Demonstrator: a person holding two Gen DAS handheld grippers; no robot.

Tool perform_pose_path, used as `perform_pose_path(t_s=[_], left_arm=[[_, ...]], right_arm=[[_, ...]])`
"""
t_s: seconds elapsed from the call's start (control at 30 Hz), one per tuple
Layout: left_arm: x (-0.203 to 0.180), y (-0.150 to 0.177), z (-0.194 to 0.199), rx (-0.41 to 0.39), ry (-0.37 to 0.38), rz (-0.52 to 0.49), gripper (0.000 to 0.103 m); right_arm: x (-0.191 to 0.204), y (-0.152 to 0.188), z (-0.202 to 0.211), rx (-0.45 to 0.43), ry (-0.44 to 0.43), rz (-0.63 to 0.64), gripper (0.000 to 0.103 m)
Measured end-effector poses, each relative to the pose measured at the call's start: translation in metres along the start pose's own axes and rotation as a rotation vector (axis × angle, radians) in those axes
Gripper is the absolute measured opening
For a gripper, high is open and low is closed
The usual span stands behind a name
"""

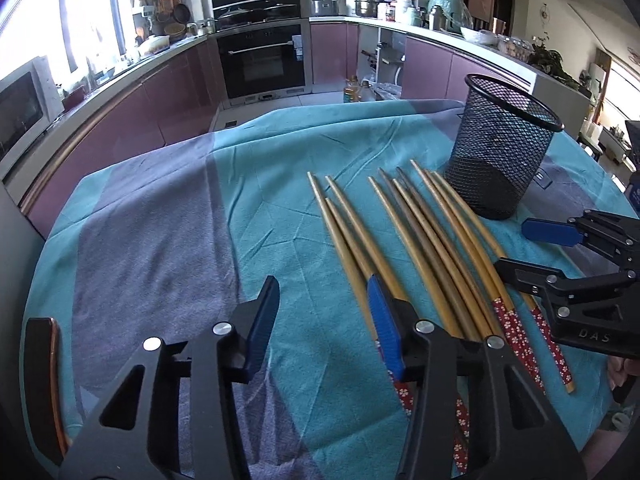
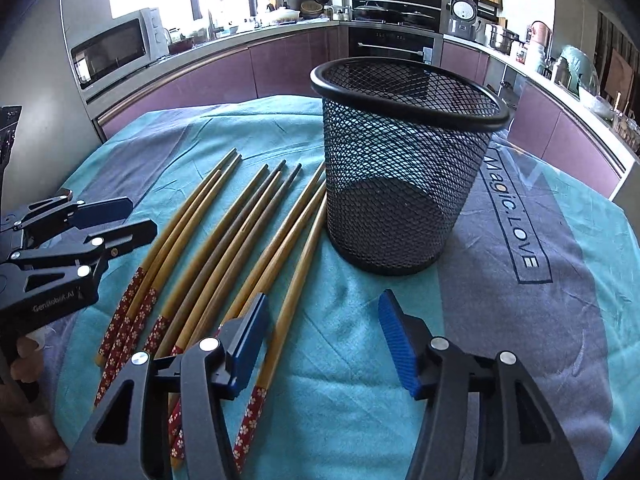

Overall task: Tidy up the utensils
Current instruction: 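Close the left gripper on one bamboo chopstick while the right gripper grasps another, then lift the chopsticks upright with both grippers toward the black mesh cup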

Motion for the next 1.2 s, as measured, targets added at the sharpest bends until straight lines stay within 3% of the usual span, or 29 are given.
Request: perform_pose_path(t_s=[0.2, 0.4, 0.5, 0.6, 0.67, 0.97, 1.2], left_arm=[[-0.003, -0.001, -0.014, 0.045, 0.002, 0.019, 0.042], [-0.006, -0.006, -0.028, 0.069, -0.005, 0.029, 0.036], [-0.007, -0.011, -0.031, 0.078, 0.008, 0.039, 0.028], [-0.008, -0.018, -0.037, 0.088, 0.017, 0.057, 0.014], [-0.009, -0.021, -0.042, 0.093, 0.022, 0.072, 0.011], [-0.007, -0.021, -0.044, 0.095, 0.043, 0.133, 0.008], [-0.007, -0.025, -0.014, 0.048, 0.114, 0.137, 0.008]], right_arm=[[0.001, -0.003, -0.002, 0.001, 0.002, 0.001, 0.049], [-0.001, -0.008, -0.004, 0.001, -0.012, -0.009, 0.034], [-0.001, -0.010, -0.005, 0.000, -0.028, -0.013, 0.026], [0.001, -0.012, -0.006, 0.002, -0.055, -0.020, 0.014], [0.002, -0.013, -0.006, 0.002, -0.070, -0.028, 0.009], [0.001, -0.011, 0.005, -0.029, -0.093, -0.047, 0.006], [0.005, -0.020, 0.032, -0.101, -0.144, -0.035, 0.006]])
Point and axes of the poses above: each gripper's, at about its wrist camera, not at the fingertips, and z roughly against the way its jaws point, x to its left, y to its underside, the point moved 7 cm from there along -z, roughly the way its jaws point, and after that the axes turned 10 degrees about z, right-handed, at the moved point
